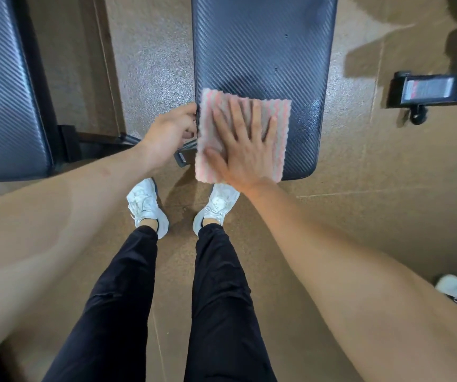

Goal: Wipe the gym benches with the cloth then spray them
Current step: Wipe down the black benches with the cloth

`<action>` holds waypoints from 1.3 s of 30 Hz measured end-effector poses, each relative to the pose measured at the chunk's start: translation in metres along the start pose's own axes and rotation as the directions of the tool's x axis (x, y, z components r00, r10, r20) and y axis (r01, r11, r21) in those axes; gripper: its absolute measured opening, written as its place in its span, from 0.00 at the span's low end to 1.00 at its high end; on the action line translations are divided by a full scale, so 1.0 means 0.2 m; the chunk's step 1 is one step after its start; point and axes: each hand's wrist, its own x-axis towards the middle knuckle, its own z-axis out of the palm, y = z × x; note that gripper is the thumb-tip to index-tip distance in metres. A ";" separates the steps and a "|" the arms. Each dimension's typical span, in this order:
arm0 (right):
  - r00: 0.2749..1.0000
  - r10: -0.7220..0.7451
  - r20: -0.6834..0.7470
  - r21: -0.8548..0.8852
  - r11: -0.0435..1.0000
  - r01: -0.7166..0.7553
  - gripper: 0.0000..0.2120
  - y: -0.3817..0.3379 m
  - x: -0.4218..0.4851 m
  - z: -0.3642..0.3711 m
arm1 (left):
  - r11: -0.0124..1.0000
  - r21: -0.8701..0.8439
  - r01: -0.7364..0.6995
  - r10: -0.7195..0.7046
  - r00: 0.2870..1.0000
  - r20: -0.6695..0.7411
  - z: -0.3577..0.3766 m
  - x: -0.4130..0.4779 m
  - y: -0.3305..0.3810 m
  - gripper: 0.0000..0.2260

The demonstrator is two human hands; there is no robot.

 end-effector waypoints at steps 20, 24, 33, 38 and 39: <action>0.996 -0.080 0.026 0.103 0.992 0.077 0.36 0.02 0.33 -0.18 | 0.982 0.024 0.186 -0.180 0.970 -0.167 -0.07 0.07 0.20 0.15; 0.944 -0.330 -0.017 -0.040 0.943 0.329 0.35 0.23 0.44 -0.21 | 0.987 -0.013 0.159 -0.157 0.953 -0.259 -0.15 0.15 0.29 0.14; 0.967 0.245 -0.076 0.069 0.968 -0.240 0.36 0.58 0.64 -0.35 | 0.996 0.085 0.037 -0.013 0.962 -0.273 -0.23 0.43 0.53 0.13; 0.790 0.613 -0.012 0.236 0.769 -0.594 0.40 0.32 0.83 -0.42 | 0.995 0.094 0.011 0.005 0.987 -0.162 -0.31 0.66 0.77 0.25; 0.799 0.602 -0.008 0.234 0.778 -0.583 0.40 0.25 0.86 -0.44 | 0.998 0.068 0.016 -0.005 0.986 -0.164 -0.34 0.71 0.83 0.25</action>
